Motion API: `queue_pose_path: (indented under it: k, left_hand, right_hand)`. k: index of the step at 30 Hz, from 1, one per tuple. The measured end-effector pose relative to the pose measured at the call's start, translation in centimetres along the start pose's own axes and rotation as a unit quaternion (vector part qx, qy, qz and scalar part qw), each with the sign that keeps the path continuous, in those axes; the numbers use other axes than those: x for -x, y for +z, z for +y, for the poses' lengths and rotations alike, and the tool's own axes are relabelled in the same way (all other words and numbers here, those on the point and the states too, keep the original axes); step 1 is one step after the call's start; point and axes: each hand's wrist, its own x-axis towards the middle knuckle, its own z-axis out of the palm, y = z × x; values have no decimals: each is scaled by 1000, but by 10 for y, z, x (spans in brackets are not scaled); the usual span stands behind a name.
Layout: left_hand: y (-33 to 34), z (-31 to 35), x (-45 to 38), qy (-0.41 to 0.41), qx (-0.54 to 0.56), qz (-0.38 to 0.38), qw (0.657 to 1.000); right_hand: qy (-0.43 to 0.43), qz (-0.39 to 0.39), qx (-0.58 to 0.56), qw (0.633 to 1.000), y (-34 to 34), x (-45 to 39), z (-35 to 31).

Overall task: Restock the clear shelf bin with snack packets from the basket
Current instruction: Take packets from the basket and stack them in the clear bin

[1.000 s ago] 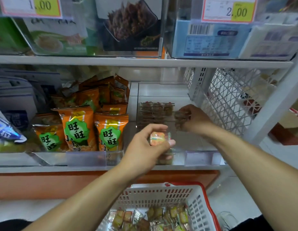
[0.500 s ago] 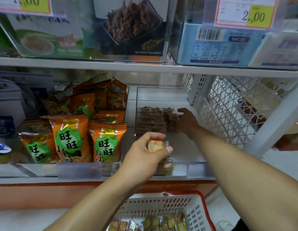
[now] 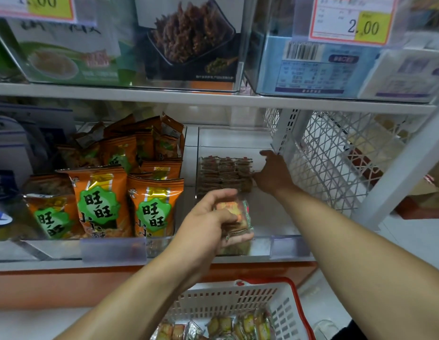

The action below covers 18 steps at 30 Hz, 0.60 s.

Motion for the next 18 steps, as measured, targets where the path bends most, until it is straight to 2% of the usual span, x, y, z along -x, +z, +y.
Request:
queue_pose_path:
  k: [2, 5, 7, 11, 14, 18]
  left_hand:
    - [-2, 1, 4, 31, -10, -3, 999]
    - [-4, 0, 10, 79, -20, -9, 997]
    - [-5, -1, 14, 112, -34, -4, 993]
    - [-7, -2, 22, 167, -110, 11, 980]
    - [-10, -1, 26, 162, -129, 13, 978]
    - [-17, 2, 26, 126, -73, -12, 989]
  right_hand:
    - [-65, 14, -38, 997, -16, 15, -18]
    - [-75, -83, -150, 982, -36, 58, -47]
    - [-80, -155, -180, 968, -44, 93, -53]
    - [-99, -215, -252, 939, -50, 136, -39]
    - [-114, -200, -306, 924, -58, 140, -35]
    - [-126, -126, -355, 918, -70, 141, -32]
